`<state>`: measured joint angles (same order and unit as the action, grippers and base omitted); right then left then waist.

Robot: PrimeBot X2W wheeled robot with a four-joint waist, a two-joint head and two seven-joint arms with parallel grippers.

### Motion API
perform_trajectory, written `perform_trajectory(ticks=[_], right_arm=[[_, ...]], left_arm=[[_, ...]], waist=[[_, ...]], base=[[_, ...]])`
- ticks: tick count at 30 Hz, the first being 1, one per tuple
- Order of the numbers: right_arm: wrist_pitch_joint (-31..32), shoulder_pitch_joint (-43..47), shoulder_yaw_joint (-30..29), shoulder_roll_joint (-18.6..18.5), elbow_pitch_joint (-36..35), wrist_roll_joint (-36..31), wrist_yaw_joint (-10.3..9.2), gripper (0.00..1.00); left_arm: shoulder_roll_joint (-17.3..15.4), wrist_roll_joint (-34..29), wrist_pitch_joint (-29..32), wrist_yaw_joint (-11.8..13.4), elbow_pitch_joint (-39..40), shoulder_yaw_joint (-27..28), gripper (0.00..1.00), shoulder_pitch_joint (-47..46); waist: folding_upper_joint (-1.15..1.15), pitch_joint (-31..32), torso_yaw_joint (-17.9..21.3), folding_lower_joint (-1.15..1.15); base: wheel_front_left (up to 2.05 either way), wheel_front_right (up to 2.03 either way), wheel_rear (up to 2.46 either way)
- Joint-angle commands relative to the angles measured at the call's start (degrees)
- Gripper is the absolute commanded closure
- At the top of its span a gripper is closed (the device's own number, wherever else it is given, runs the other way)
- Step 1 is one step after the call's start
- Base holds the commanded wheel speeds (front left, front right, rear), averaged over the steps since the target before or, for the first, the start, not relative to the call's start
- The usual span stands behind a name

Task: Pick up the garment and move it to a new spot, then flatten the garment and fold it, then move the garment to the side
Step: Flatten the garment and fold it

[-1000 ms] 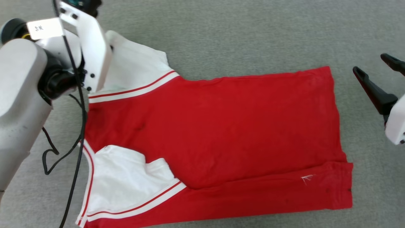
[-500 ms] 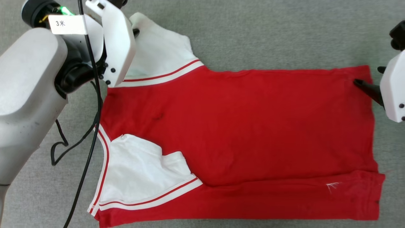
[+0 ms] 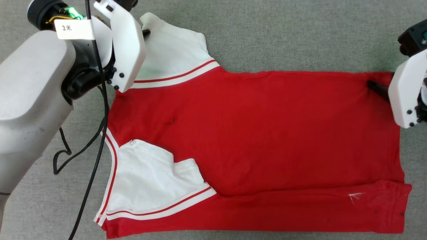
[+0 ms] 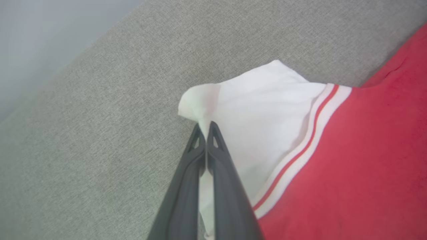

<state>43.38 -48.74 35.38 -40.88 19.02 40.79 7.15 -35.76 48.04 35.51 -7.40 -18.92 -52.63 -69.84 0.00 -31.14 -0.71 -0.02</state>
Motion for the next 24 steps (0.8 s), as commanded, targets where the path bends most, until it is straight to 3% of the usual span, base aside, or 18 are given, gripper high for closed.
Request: perform_trajectory(ticks=[1,12,24], right_arm=[[-3.2,1.7,2.9,2.5,2.0,1.4,0.45,1.00],[-15.1,5.4,2.8,-1.5,0.2,5.2,0.31,1.00],[-20.3,18.8,0.9,-4.0,-4.6,6.4,0.31,1.00]], left_arm=[[-0.6,0.6,-1.4,0.0,-0.7,-0.4,1.00,0.5],[-4.2,3.6,-6.5,0.4,0.9,-0.6,1.00,8.3],[-11.4,5.7,-10.1,6.4,13.0,-2.0,1.00,23.3]], waist=[[0.00,2.0,0.3,0.02],[0.00,11.5,0.8,0.02],[0.00,19.2,0.4,0.02]], base=[[0.00,0.00,0.00],[0.00,0.00,0.00],[0.00,0.00,0.00]])
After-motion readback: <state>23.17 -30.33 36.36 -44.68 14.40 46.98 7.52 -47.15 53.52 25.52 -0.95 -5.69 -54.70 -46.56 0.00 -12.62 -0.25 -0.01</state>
